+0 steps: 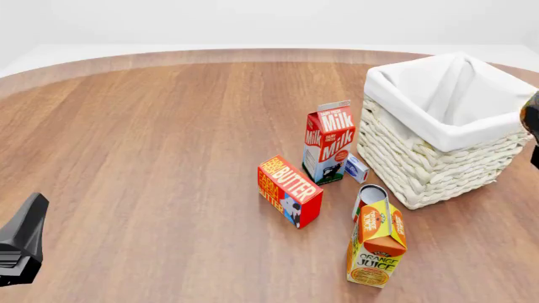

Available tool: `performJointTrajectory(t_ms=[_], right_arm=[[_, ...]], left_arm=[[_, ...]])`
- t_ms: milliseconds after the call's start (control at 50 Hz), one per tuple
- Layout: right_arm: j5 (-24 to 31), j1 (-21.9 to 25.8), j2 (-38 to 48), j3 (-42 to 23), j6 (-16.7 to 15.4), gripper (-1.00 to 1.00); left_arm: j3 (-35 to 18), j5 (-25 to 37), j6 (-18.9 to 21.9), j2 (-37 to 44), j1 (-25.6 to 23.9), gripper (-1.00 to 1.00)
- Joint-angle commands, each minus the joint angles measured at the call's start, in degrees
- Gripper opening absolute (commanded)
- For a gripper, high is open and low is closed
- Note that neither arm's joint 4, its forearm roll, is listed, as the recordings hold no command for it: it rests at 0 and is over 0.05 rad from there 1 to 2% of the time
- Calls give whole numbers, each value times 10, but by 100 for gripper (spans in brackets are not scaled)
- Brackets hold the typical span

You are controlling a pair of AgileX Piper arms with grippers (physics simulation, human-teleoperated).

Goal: Pick up the alphabet soup, and put it in the basket.

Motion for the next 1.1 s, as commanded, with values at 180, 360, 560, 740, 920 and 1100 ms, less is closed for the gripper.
performJointTrajectory(t_ms=[180,360,560,740,920,1100], right_arm=[[31,-2,40,-80,13,-100],[37,-4,51,-97,12,-100],[39,3,87,-127,21,-100],[42,11,118,-154,25,-100],[45,10,143,-174,26,-100],[34,4,172,-187,27,-100]], left_arm=[[0,0,0,0,0,100],[0,0,0,0,0,100],[0,0,0,0,0,100],[0,0,0,0,0,100],[0,0,0,0,0,100],[0,0,0,0,0,100]])
